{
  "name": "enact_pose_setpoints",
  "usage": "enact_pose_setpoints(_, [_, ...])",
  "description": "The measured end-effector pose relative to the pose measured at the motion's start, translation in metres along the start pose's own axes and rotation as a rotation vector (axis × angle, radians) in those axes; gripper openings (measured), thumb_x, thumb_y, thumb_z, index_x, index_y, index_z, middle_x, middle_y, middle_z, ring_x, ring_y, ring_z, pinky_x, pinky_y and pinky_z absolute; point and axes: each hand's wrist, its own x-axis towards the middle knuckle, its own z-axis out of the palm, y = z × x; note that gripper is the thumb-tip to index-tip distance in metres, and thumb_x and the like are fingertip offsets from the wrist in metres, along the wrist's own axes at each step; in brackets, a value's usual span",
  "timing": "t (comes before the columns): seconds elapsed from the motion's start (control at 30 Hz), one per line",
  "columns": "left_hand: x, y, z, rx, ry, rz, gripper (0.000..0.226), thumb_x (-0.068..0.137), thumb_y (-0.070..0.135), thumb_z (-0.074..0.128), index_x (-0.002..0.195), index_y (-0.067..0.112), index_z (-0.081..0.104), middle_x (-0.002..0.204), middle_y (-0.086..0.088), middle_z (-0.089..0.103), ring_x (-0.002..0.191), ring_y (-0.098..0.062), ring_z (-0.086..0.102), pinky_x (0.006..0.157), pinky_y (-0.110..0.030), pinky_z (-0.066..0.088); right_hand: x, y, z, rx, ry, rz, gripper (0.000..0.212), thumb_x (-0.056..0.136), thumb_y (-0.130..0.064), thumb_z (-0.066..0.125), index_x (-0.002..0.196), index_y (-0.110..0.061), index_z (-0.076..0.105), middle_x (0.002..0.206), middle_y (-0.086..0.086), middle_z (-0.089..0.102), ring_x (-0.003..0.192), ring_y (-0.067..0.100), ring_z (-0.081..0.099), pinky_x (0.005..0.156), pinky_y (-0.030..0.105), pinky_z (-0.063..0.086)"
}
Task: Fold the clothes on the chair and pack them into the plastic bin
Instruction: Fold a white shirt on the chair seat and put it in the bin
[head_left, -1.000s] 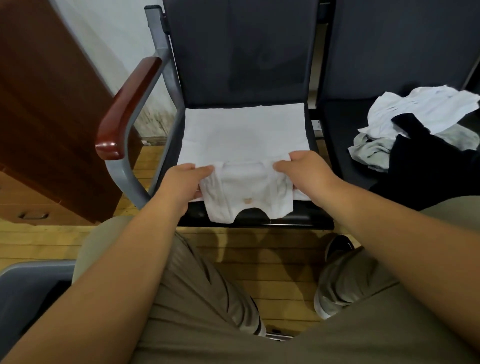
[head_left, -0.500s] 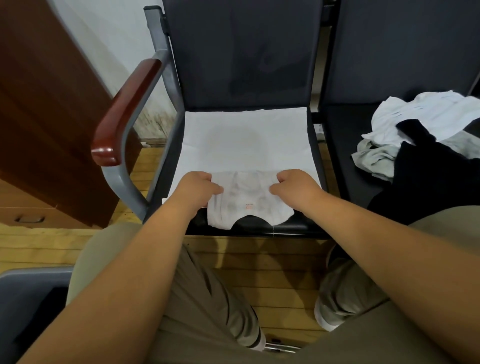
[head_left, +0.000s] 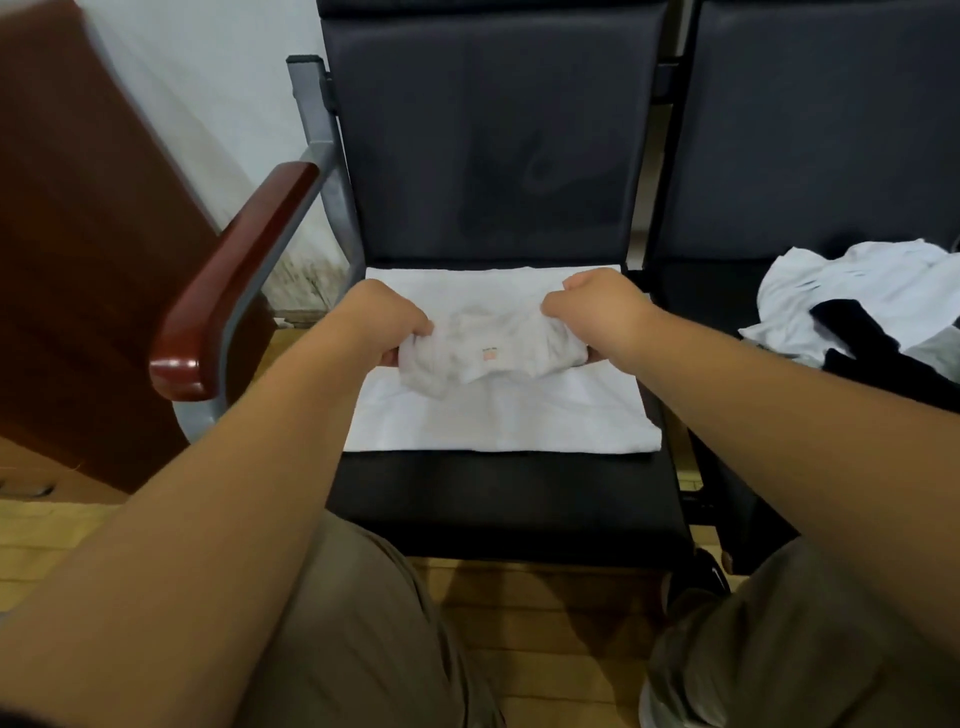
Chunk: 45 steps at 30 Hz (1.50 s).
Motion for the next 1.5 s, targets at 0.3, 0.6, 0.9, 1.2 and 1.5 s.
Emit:
enact_pose_setpoints(0.3, [0.077, -0.012, 0.025, -0.084, -0.08, -0.182, 0.018, 0.093, 0.009, 0.078, 0.108, 0.002, 0.072, 0.114, -0.016, 0.075, 0.094, -0.03, 0.075, 0.071, -0.04, 0.063, 0.073, 0.029, 0.012, 0.321, -0.086, 0.239, 0.013, 0.096, -0.011, 0.071, 0.109, -0.012, 0.069, 0.115, 0.011, 0.071, 0.096, 0.025, 0.073, 0.066, 0.035, 0.064])
enact_pose_setpoints(0.6, [0.103, 0.002, 0.013, -1.327, -0.079, -0.458, 0.053, 0.101, 0.001, 0.059, 0.149, 0.007, 0.039, 0.144, -0.041, 0.036, 0.111, -0.067, 0.056, 0.062, -0.055, 0.064, 0.104, 0.02, -0.001, 1.06, -0.145, 0.275, 0.034, 0.103, -0.012, 0.063, 0.132, 0.005, 0.053, 0.125, 0.021, 0.068, 0.094, 0.028, 0.08, 0.083, 0.04, 0.066])
enact_pose_setpoints(0.9, [0.095, -0.002, 0.017, -1.442, -0.08, -0.363, 0.062, 0.101, -0.004, 0.053, 0.158, 0.007, 0.031, 0.155, -0.031, 0.028, 0.125, -0.066, 0.05, 0.087, -0.066, 0.06, 0.091, 0.032, 0.011, 0.537, -0.171, 0.241, 0.024, 0.103, -0.017, 0.058, 0.121, -0.004, 0.067, 0.11, 0.011, 0.08, 0.094, 0.026, 0.079, 0.077, 0.04, 0.065])
enact_pose_setpoints(1.2, [0.101, -0.01, 0.03, -0.38, 0.008, -0.005, 0.028, 0.099, -0.004, 0.055, 0.123, 0.004, 0.068, 0.134, -0.021, 0.068, 0.121, -0.034, 0.069, 0.098, -0.04, 0.061, 0.074, 0.031, 0.006, -0.308, -0.172, -0.007, 0.022, 0.106, -0.019, 0.053, 0.116, -0.008, 0.07, 0.098, 0.002, 0.078, 0.079, 0.015, 0.072, 0.079, 0.036, 0.06])
enact_pose_setpoints(1.5, [0.1, -0.007, 0.066, 0.797, -0.1, 0.345, 0.031, 0.104, 0.013, 0.051, 0.123, 0.01, 0.075, 0.129, -0.011, 0.069, 0.119, -0.031, 0.063, 0.107, -0.039, 0.051, 0.082, 0.045, -0.004, -0.479, -0.262, -0.045, 0.027, 0.101, -0.017, 0.051, 0.108, -0.007, 0.075, 0.098, 0.003, 0.079, 0.091, 0.021, 0.078, 0.087, 0.041, 0.064])
